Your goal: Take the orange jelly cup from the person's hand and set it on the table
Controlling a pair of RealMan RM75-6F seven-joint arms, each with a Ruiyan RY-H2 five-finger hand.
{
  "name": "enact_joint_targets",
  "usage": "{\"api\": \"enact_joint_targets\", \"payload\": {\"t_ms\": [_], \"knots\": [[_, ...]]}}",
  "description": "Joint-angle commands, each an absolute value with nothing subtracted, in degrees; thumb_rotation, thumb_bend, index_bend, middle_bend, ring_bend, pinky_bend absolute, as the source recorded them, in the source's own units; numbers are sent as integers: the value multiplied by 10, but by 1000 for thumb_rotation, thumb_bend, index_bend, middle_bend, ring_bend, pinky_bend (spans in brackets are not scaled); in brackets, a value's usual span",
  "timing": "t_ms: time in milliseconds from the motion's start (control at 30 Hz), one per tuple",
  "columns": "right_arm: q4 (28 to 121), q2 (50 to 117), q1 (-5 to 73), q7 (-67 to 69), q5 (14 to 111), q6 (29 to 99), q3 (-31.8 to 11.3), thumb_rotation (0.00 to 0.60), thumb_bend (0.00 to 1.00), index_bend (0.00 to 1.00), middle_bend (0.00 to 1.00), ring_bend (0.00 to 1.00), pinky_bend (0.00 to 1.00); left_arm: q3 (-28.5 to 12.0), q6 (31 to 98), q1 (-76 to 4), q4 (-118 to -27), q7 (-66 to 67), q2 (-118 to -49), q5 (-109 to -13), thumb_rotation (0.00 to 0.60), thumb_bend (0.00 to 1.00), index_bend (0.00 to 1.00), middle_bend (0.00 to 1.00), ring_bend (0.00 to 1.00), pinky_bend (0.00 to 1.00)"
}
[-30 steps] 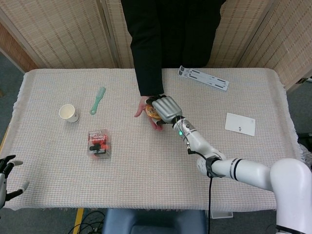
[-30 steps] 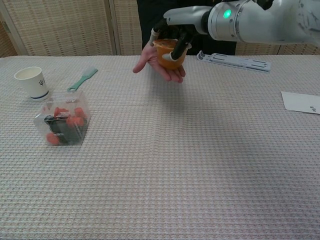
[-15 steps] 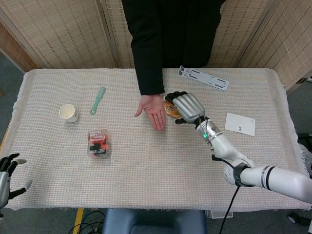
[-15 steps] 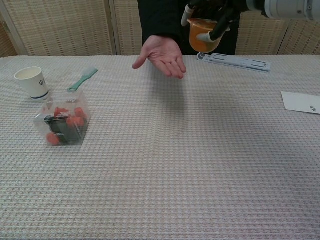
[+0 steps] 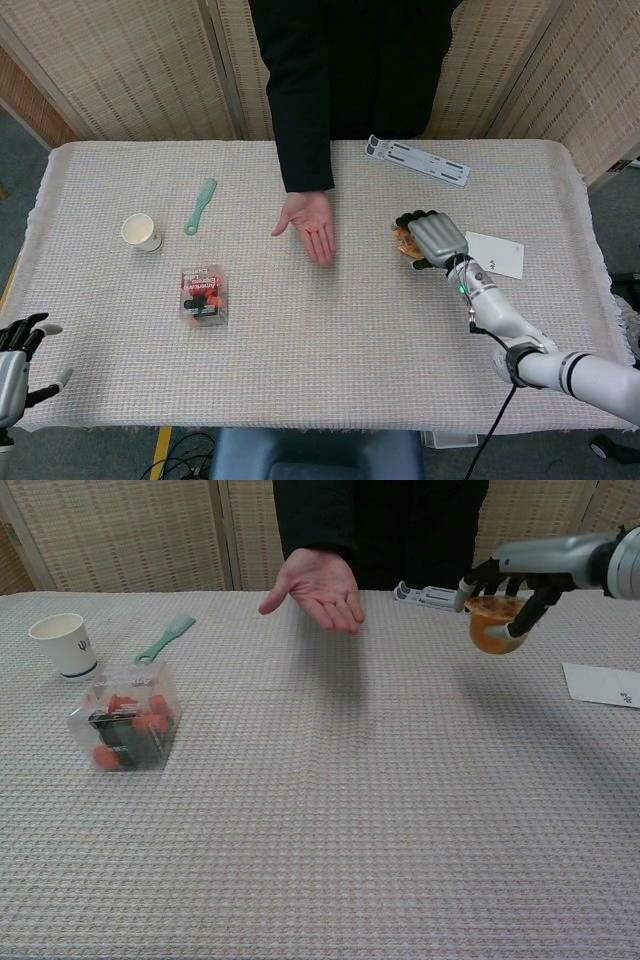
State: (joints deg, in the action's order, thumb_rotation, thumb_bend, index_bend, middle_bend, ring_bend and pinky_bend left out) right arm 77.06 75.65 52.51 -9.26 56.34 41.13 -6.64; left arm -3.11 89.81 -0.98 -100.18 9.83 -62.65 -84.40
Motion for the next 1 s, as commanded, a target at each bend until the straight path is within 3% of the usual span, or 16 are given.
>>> {"api": "enact_joint_targets", "payload": {"t_ms": [33,200,267,367,567,1000], "knots": [[710,808,523,-71,571,383,-60,600,548,257,270,238,491,-31,899,-9,-1003,100,-626,-843,600,220,347,228,201,240],[680,829,523,-53,589,365,-62,600,354,20,115,59,262,-28,898,-6,-1003,100,-626,-839,600,220,346,228,201,239],[691,820,523,-37,591,353,-67,600,264,0,27,5,146,-28,897,-6,-1002,100,-626,-837,600,220,347,228,201,239],[709,803,516,-24,606,356,-70,600,232,0,0,0,62,-29,896,-6,-1000,99,-627,-836,600,220,347,228,201,239],[773,749,486,-21,632,404,-71,600,231,0,0,0,46,-31,894,-10,-997,96,-629,-840,600,220,348,228,201,239],[968,602,311,-54,707,647,-18,600,266,0,0,0,46,-38,886,-20,-989,92,-635,-838,600,220,348,228,201,239]]}}
